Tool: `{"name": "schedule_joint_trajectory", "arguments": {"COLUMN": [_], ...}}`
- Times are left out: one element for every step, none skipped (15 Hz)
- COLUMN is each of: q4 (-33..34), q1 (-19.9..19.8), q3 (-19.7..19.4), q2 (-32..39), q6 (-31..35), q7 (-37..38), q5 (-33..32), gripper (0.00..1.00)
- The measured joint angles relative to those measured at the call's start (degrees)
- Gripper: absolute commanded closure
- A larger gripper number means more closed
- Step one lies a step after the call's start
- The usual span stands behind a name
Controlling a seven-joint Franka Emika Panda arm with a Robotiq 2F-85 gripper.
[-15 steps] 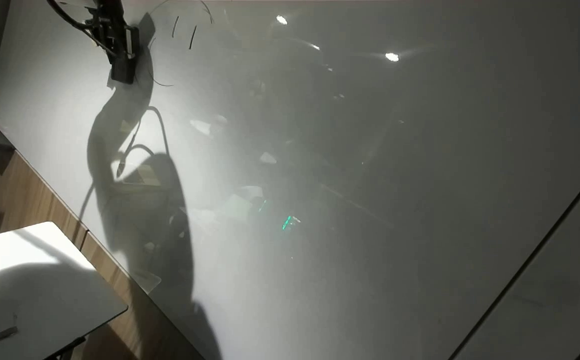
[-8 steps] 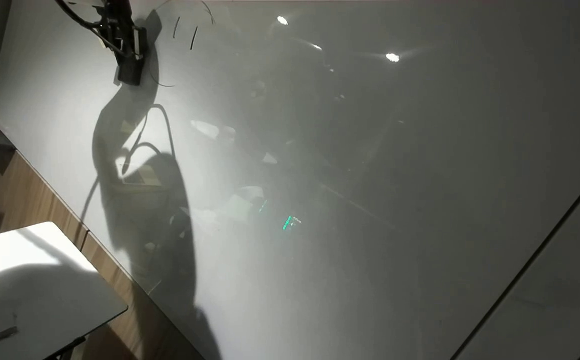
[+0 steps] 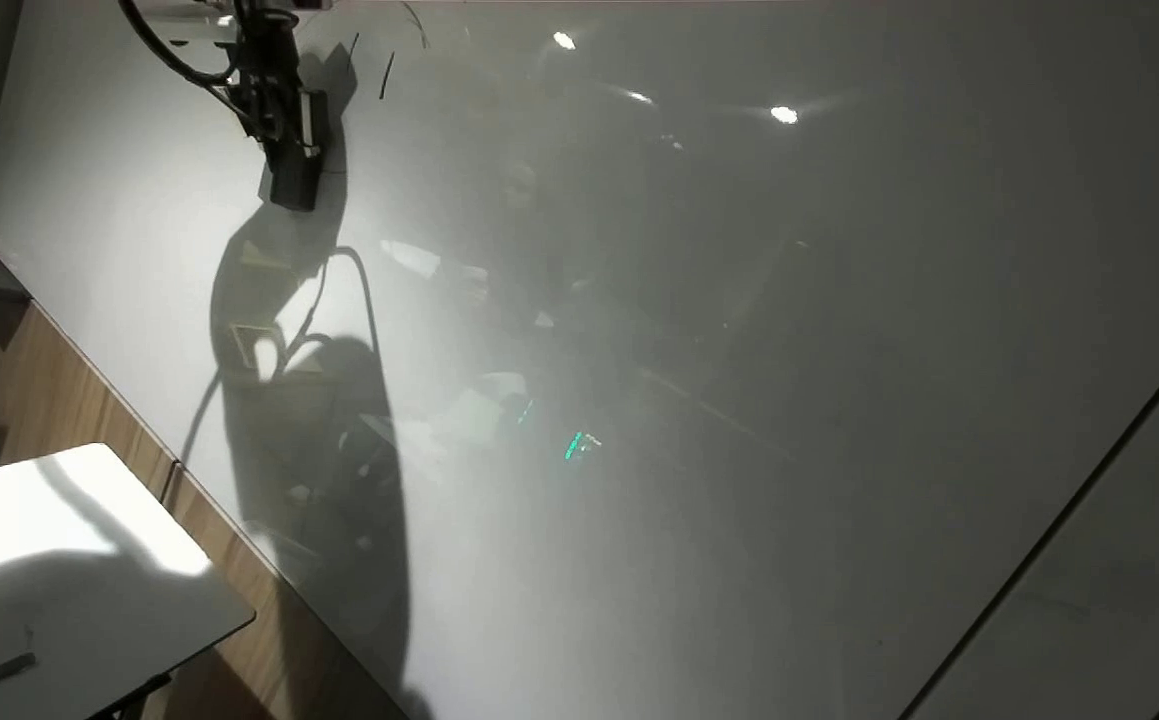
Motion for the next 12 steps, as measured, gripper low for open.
{"name": "schedule_joint_trajectory", "arguments": {"q4": [-0.84, -1.59, -2.28, -2.86, -3.34, -3.66, -3.88, -4.05, -4.08, -4.09, -4.04, -3.88], "q1": [-0.65, -1.32, -2.02, -2.68, -3.39, -4.04, -4.64, -5.11, -5.53, -5.91, -6.23, -6.49], "q3": [-0.4, -0.77, -1.13, -1.52, -1.81, -2.09, -2.31, -2.54, -2.77, -2.93, -3.06, -3.17], "q2": [-0.66, -1.28, -1.88, -2.43, -2.9, -3.26, -3.59, -3.87, -4.11, -4.37, -4.62, -4.87], "q6": [-0.06, -0.15, -0.32, -0.52, -0.79, -1.13, -1.51, -1.86, -2.33, -2.74, -3.11, -3.55], "q7": [-0.19, -0.47, -0.82, -1.23, -1.7, -2.27, -2.81, -3.36, -3.92, -4.49, -5.03, -5.59], "q5": [0.0, 0.0, 0.0, 0.0, 0.0, 0.01, 0.01, 0.02, 0.03, 0.05, 0.06, 0.08], "gripper": [0.7, 0.7, 0.7, 0.7, 0.7, 0.7, 0.7, 0.7, 0.7, 0.7, 0.7, 0.7]}}
